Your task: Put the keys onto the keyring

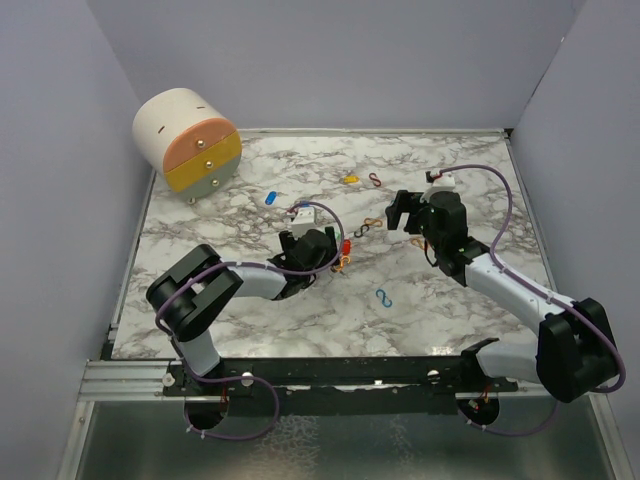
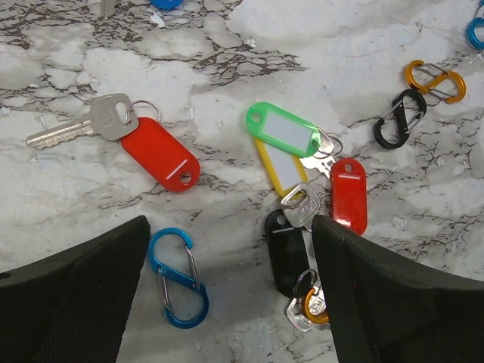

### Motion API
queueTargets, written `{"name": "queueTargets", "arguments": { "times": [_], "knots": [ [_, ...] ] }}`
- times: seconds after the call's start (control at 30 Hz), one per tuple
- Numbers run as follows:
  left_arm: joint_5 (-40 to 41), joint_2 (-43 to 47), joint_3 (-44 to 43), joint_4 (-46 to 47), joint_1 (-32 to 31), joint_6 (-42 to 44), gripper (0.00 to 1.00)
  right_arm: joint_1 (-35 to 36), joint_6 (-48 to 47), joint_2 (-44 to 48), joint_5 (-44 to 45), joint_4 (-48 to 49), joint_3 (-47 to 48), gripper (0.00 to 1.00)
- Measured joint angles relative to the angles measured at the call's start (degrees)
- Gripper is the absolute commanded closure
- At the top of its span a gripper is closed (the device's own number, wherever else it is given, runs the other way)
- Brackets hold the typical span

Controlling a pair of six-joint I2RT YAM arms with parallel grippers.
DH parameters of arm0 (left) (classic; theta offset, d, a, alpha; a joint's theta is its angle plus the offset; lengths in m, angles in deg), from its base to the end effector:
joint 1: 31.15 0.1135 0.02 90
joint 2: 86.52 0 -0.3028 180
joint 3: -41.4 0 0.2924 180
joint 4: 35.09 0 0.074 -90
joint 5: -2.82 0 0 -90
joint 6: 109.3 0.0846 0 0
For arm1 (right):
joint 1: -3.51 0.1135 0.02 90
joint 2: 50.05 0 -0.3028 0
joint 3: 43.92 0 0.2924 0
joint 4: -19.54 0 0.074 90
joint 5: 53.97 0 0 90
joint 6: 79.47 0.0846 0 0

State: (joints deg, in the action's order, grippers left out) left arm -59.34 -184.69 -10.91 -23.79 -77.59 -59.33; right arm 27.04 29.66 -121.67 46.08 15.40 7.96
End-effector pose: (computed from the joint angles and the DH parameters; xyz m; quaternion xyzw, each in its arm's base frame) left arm 0.2968 -0.2548 0.1190 -0.0637 0.8641 -0.1541 0.4748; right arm 0.3209 0.1236 0.2384 0.0157 0.8361 0.1293 0.5329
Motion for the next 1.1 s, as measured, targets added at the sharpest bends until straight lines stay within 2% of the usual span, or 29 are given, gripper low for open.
{"name": "queueTargets", "arguments": {
  "times": [0.37,0.6,0.77,1.07,1.1],
  "knots": [
    [0.04,3.15,3.48,0.24,-0.02,0.22,0.13,0.0,-0.04,-0.13,0.0,-0.02,0.15,0.13],
    [0.59,4.76,4.87,-1.33,-0.04,0.11,0.26,0.0,-0.04,-0.13,0.0,-0.02,0.15,0.13],
    [1.62,4.72,4.92,-2.23,-0.22,0.04,0.46,0.0,-0.04,-0.13,0.0,-0.04,0.15,0.13],
    [5.33,3.5,3.65,-4.57,-1.6,0.15,0.49,0.0,-0.04,-0.13,-0.02,-0.07,0.17,0.13],
    [5.86,3.3,3.39,-4.87,-1.7,0.15,0.51,0.0,-0.04,-0.13,0.0,-0.07,0.17,0.13]
  ]
}}
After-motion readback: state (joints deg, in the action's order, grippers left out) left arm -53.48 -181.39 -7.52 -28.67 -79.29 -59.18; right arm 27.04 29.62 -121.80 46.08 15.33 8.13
